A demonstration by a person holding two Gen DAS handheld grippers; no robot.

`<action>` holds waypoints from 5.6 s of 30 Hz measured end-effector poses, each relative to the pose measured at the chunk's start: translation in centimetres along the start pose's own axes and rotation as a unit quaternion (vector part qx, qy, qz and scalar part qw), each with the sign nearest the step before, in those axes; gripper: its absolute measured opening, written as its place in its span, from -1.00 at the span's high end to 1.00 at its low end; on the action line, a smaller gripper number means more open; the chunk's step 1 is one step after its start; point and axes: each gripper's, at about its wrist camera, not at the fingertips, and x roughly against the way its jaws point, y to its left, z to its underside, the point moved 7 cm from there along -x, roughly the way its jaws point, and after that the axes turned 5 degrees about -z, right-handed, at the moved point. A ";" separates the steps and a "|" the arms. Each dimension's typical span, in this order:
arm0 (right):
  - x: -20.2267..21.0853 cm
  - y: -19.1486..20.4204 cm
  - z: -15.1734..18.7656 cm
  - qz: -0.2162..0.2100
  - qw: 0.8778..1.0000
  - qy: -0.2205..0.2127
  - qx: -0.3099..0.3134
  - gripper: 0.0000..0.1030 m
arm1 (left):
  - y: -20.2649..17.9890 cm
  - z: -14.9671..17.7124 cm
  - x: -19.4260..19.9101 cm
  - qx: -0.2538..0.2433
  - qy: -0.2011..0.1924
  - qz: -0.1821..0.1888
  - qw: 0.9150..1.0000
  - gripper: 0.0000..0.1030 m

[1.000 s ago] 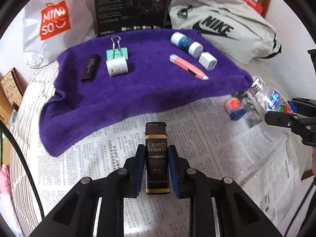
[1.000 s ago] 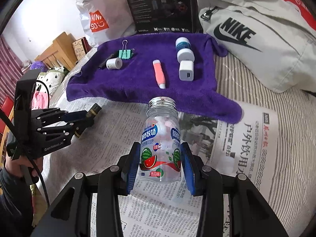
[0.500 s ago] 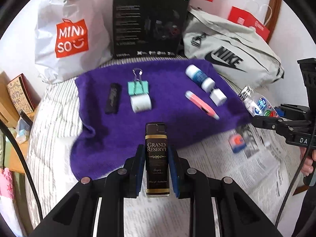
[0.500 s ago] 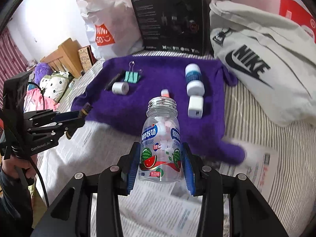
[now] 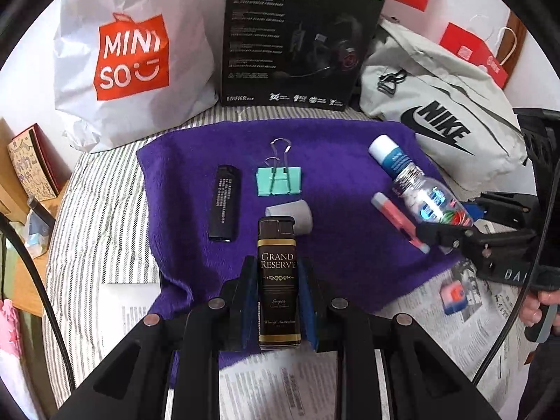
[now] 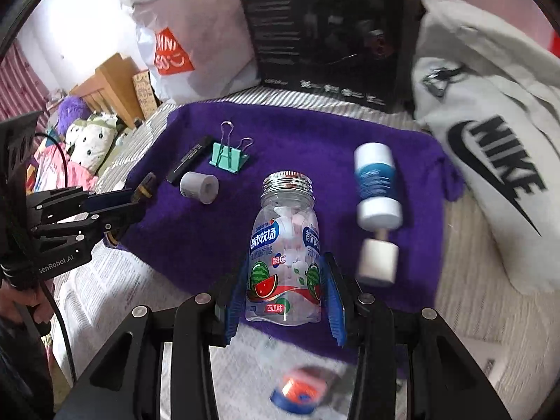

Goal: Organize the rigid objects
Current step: 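Carry the bottle onto the towel with the left gripper while the right carries the jar there, then open both grippers to set the bottle and jar on the towel, then withdraw, then grasp the orange Vaseline tin with the left gripper while the right grasps the white USB light, then carry the tin onto the towel with the left gripper while the right carries the USB light there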

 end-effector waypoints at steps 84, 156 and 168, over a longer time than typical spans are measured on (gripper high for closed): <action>9.4 -9.4 18.6 0.064 0.986 -0.027 -0.149 0.04 | -18.7 5.9 -1.5 -0.035 0.021 -0.010 0.999 0.32; 2.0 -5.0 3.6 0.047 0.998 0.010 -0.032 0.53 | -4.2 0.1 -0.4 0.026 0.000 0.041 0.999 0.32; 0.0 -5.7 4.0 0.041 0.998 0.030 -0.040 0.53 | -4.4 -0.4 -1.6 0.025 0.014 0.045 0.999 0.32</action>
